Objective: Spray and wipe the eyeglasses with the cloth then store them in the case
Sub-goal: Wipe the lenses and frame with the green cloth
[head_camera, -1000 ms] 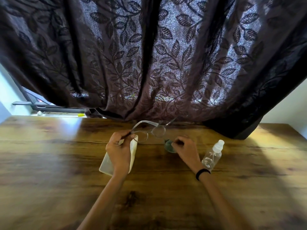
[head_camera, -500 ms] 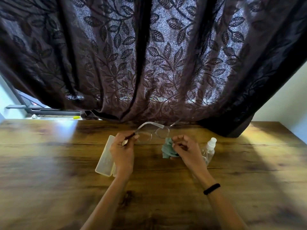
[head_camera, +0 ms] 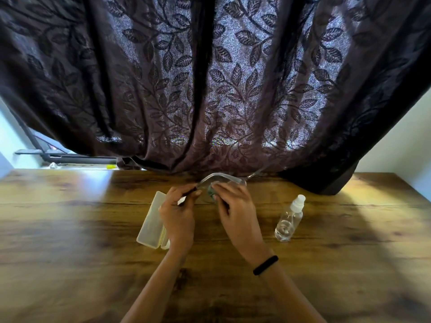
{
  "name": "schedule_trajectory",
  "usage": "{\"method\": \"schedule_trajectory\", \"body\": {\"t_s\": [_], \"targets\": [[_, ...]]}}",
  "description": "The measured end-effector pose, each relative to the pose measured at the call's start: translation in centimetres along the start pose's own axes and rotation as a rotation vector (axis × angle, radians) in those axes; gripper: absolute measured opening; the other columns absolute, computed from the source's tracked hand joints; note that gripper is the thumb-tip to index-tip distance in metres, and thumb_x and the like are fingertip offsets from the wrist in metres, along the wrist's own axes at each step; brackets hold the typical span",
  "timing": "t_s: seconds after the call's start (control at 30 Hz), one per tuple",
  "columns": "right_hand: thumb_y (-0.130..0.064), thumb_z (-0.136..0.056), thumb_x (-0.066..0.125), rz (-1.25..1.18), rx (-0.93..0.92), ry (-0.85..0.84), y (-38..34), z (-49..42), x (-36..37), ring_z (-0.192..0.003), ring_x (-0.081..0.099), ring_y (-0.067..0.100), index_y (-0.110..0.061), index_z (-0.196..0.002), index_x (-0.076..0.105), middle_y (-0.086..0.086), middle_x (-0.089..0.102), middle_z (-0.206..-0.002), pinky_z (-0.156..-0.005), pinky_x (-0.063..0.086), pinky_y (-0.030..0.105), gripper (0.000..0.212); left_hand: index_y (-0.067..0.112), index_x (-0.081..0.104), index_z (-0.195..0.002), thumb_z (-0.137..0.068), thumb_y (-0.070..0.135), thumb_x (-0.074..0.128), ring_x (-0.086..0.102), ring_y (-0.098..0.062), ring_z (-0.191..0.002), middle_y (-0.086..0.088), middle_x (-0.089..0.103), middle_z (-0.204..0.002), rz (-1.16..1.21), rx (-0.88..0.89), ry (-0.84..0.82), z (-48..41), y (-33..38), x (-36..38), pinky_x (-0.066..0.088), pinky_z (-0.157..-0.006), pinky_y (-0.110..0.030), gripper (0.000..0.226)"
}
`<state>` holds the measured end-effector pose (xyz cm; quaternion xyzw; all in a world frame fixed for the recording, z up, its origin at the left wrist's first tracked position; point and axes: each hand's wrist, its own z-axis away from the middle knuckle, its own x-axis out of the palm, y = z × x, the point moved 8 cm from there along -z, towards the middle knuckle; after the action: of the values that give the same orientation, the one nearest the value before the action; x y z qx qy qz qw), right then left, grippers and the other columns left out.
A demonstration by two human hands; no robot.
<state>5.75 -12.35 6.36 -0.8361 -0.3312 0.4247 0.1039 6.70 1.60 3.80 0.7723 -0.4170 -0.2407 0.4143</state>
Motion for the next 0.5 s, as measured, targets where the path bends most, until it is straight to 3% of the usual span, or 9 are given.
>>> {"method": "schedule_trajectory", "body": {"t_s": [0.2, 0.37, 0.5], "targets": [[0.011, -0.079, 0.055, -0.021, -0.043, -0.041, -1.0, 0.4, 0.7, -0.105, 0.039, 0.012, -0.005, -0.112, 0.063, 0.007, 0.065, -0.117, -0.093, 0.033, 0.017, 0.037, 0.016, 0.067, -0.086, -0.07, -0.006, 0.069, 0.059, 0.01, -0.079, -0.003, 0.067, -0.083, 0.022, -0.037, 0.02, -0.2, -0.1, -0.1, 0.041, -0.071, -0.003, 0.027], [0.016, -0.076, 0.049, -0.09, -0.084, -0.178, -1.7, 0.5, 1.3, -0.105, 0.039, 0.01, -0.009, -0.114, 0.062, 0.002, 0.065, -0.119, -0.091, 0.033, 0.011, 0.048, 0.016, 0.067, -0.089, -0.073, -0.007, 0.066, 0.06, 0.007, -0.079, -0.004, 0.067, -0.084, 0.043, -0.069, 0.049, -0.3, -0.8, -0.5, 0.044, -0.071, -0.005, 0.028], [0.019, -0.075, 0.052, -0.009, -0.088, -0.152, -1.3, 0.6, 0.1, -0.098, 0.053, 0.029, -0.005, -0.106, 0.066, 0.006, 0.069, -0.108, -0.077, 0.054, 0.035, 0.042, 0.018, 0.067, -0.088, -0.072, -0.005, 0.068, 0.061, 0.003, -0.078, 0.002, 0.067, -0.081, 0.079, -0.109, 0.068, -0.5, -1.3, -0.8, 0.044, -0.07, -0.006, 0.027]]}}
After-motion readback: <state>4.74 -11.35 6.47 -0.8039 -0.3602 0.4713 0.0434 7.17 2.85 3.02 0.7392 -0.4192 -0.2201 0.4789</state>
